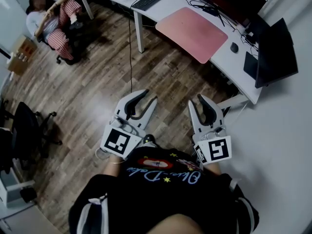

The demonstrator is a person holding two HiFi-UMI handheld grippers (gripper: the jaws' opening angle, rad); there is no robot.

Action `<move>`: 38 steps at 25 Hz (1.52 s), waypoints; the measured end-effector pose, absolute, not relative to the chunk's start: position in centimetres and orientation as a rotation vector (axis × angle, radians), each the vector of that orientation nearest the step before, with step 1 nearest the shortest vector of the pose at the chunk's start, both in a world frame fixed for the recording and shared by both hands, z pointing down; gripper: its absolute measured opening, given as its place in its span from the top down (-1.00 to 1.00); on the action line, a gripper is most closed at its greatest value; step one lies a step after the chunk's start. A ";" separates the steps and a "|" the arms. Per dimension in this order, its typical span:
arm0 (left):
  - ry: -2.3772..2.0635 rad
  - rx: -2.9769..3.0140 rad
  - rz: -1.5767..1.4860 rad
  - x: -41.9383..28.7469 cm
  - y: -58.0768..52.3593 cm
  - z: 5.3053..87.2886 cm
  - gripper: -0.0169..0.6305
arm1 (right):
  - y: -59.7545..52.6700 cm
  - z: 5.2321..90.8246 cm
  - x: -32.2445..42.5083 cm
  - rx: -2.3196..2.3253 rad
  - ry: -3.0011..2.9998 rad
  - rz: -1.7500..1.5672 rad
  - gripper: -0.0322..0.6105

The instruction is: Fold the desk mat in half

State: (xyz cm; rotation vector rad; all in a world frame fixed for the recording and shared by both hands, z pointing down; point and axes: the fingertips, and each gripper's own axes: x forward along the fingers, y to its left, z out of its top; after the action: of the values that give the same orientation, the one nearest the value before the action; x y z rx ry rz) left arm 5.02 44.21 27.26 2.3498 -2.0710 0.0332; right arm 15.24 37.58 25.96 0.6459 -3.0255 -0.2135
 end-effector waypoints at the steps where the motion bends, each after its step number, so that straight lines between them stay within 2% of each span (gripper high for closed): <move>1: -2.079 2.342 0.029 4.4 44.4 27.3 0.68 | 37.7 26.0 14.6 0.636 -3.026 -0.223 0.62; 10: -2.125 2.287 0.023 -0.8 46.0 28.2 0.58 | 38.4 26.4 9.8 0.606 -3.013 -0.258 0.54; 18: -2.126 2.267 0.066 -2.6 45.3 29.7 0.55 | 37.6 27.5 8.9 0.638 -2.976 -0.235 0.50; 38: -2.260 2.121 0.232 -9.8 33.4 30.3 0.55 | 23.1 28.5 2.8 0.528 -3.038 -0.168 0.49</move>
State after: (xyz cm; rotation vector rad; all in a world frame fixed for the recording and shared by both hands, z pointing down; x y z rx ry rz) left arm -9.77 33.41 30.27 2.1205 -2.2597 0.2316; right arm 2.80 23.14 28.45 0.5278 -3.0382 -0.1685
